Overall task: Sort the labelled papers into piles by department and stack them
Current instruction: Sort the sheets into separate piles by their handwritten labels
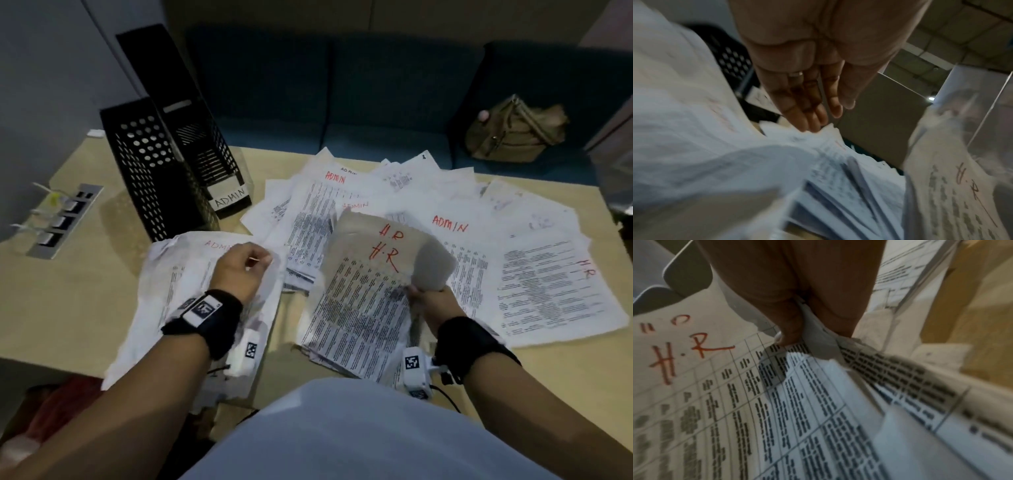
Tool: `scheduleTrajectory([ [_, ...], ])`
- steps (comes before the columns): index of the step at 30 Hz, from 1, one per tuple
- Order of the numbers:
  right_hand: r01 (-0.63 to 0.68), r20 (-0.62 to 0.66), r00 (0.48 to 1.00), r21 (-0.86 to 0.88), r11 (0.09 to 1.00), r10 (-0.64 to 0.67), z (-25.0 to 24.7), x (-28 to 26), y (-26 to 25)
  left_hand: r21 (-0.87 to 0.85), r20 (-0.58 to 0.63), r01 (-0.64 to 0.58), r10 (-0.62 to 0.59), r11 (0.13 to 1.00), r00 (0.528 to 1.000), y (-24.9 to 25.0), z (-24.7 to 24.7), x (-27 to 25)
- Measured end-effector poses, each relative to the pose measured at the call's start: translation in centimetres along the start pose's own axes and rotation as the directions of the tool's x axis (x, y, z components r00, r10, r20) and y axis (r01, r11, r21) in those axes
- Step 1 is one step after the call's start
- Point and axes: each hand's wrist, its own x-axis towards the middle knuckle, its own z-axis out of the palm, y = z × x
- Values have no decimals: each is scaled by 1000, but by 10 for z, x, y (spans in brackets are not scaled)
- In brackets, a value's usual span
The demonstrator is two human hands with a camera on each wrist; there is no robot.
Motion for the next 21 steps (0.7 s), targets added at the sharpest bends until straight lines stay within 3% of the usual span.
scheduleTrajectory([
  [2, -18, -37, 999, 76, 997, 21, -14, 1, 6, -73, 121, 27, -18, 997, 992, 19, 34, 15],
  [4, -45, -85, 995, 111, 993, 54, -31, 8, 15, -1, 218, 18, -18, 1000, 976, 35, 66, 29],
  [8, -143, -116, 980, 146, 979, 161, -59, 12, 26, 41, 364, 156, -160, 987, 918, 58, 120, 41],
  [12, -154, -144, 974, 151, 976, 176, -65, 11, 40, 142, 288, 70, -109, 987, 951, 68, 157, 38],
  [18, -147, -32, 988, 68, 987, 150, -71, 8, 37, -19, 142, 35, -32, 999, 989, 79, 174, 1],
  [21, -95, -17, 995, 60, 994, 96, -72, 3, 31, 23, 70, -55, 53, 998, 996, 81, 169, -11],
])
